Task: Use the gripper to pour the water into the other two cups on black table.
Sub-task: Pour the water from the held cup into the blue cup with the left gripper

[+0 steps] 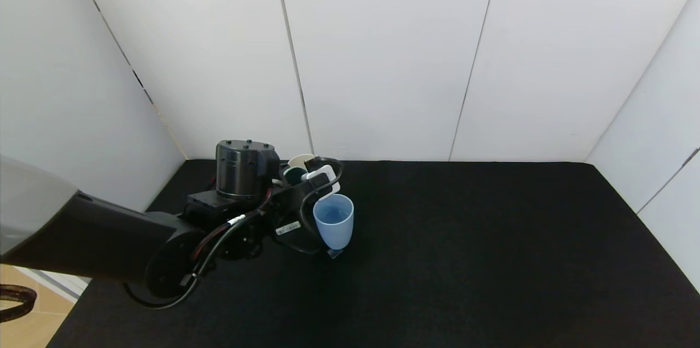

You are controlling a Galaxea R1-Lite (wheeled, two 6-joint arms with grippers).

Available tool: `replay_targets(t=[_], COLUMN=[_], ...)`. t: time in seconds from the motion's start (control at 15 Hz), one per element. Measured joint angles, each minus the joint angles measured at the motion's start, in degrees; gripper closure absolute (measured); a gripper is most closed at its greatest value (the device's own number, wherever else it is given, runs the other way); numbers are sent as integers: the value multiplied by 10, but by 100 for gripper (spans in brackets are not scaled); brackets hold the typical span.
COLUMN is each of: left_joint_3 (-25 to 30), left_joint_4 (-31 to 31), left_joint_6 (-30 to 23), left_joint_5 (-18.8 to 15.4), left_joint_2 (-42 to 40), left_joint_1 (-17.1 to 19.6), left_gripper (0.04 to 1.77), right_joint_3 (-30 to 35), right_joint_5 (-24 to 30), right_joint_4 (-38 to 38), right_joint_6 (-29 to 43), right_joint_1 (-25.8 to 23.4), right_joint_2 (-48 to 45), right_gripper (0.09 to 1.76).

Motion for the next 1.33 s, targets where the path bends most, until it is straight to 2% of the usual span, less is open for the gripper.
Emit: replay_targets(t=[0.4,0.6,0.93,1.33], left_joint_3=[-1,-2,-36,-55], left_joint_4=[0,-5,0,0], left_joint_6=[54,98,152,181], left_joint_5=[27,39,49,62], left_joint_2=[0,0,1,3], left_joint_1=[-14,-14,-15,-30], left_gripper=[64,64,64,64], right_joint_3=[0,0,0,0], right_joint_5=[0,0,0,0], right_joint_4=[0,0,0,0], right_joint_6=[0,0,0,0], right_joint_1=[0,0,0,0], right_joint_2=[0,0,0,0], right_gripper=[14,14,14,14])
